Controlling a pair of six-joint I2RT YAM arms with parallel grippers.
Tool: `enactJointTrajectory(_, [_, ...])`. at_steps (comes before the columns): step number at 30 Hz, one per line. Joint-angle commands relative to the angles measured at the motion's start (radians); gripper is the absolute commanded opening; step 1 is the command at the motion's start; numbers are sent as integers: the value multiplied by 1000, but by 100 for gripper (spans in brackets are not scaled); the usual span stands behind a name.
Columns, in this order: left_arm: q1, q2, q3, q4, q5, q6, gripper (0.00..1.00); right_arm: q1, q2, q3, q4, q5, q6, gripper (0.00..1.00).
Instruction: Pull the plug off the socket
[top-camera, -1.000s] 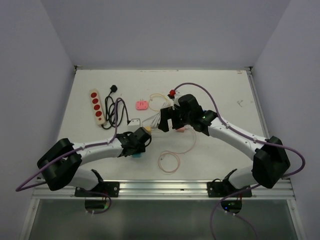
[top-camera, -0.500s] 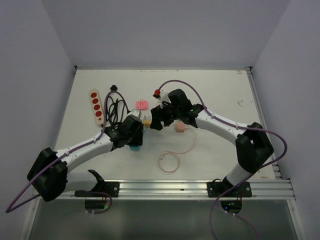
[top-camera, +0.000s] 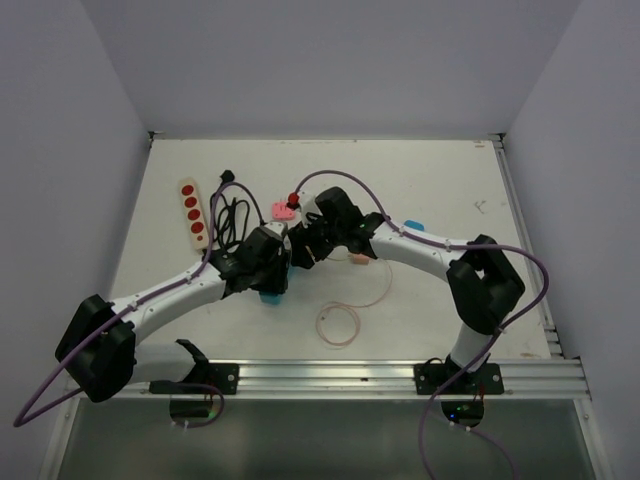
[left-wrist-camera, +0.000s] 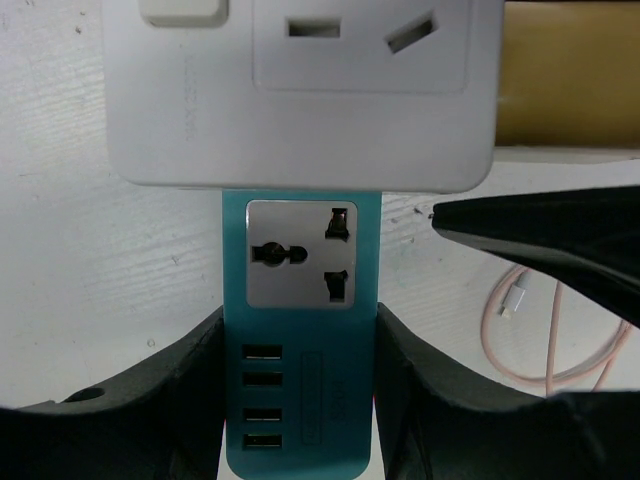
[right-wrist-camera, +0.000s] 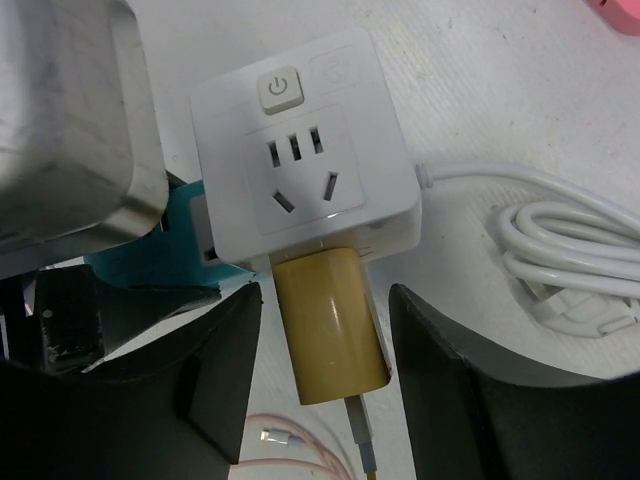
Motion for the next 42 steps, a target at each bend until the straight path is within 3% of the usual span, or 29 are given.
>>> enactJointTrajectory(1, [11,-28,56,63,23,28,0,10,-1,36,28,21,-30,56])
enactJointTrajectory(3, [19,-25,51,63,23,27,0,9,-12,27,18,23,-37,47])
enactJointTrajectory(4, [30,-24,45,63,23,25,0,10,-18,24,13,26,-42,35])
enactJointTrajectory(6, [41,-10,39,56,21,22,0,10,-42,10,1,29,-53,24])
enactJointTrajectory(7, [54,-1,35,49,17,19,0,10,-50,4,-7,29,-57,14])
enactJointTrajectory(10, [91,36,15,28,-5,-1,0,12,-76,-5,-38,23,-74,0])
enactJointTrajectory(17, [192,109,-15,-4,-30,-44,0,9,-145,-66,-90,59,-100,0])
enactJointTrajectory(30, [220,165,21,-27,-103,-61,0,7,-251,-136,-137,119,-86,0])
enactJointTrajectory(34, [220,122,18,-1,-80,-41,0,-52,-269,-165,-116,196,-37,0])
enactJointTrajectory(42, [220,64,-28,40,-48,-18,0,-215,-190,-211,-116,202,144,0])
